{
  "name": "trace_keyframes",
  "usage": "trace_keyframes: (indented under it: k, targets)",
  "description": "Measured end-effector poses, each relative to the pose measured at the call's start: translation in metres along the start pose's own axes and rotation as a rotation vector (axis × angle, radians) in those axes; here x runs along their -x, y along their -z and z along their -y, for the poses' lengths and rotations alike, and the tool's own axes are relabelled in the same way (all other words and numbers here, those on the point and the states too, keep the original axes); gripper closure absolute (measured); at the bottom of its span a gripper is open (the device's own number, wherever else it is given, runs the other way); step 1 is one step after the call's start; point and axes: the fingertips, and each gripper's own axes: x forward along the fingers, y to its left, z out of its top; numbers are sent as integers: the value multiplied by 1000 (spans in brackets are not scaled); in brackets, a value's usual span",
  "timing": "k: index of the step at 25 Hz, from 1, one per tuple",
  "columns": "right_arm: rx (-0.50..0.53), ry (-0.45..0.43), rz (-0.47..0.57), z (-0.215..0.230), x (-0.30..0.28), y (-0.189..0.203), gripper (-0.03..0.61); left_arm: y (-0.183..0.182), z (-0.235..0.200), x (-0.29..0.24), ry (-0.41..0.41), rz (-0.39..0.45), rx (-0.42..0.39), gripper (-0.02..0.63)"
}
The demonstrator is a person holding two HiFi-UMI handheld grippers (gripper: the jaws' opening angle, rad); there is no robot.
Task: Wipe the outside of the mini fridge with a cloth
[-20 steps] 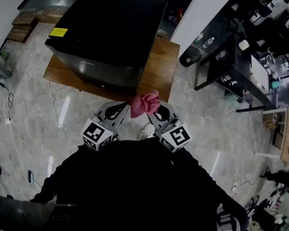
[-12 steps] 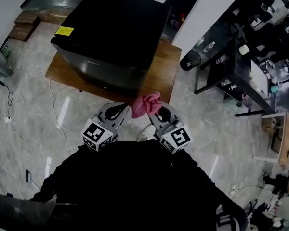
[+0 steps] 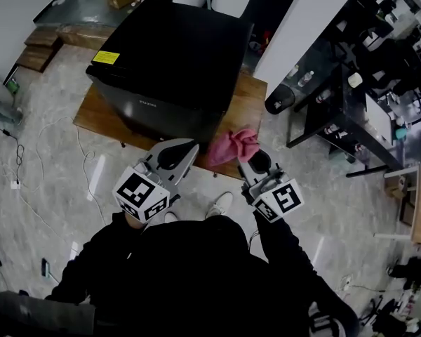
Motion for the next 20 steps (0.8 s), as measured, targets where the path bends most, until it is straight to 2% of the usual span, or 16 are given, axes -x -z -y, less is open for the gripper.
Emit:
trace_keyframes:
  k: [4,7,10,15,20]
  targets:
    - [65,-1,18,37,-21,-44,506,-58,-9,-13,11,60,-38,607]
    - [109,-6,-22,85,-44,-72,506,-96,-21,-39,-27,89,-97,607]
    - [173,-34,-94,138,-75,-97,506,-131,-36,-78,-70,102,-121,607]
    - [270,-145,-233,208,-139,-123,497,-172,-68,-141,-133,111,-157,607]
    - [343,-214,-403,266,-209,-121,497,-193,-102,-194,-203,76,-186,607]
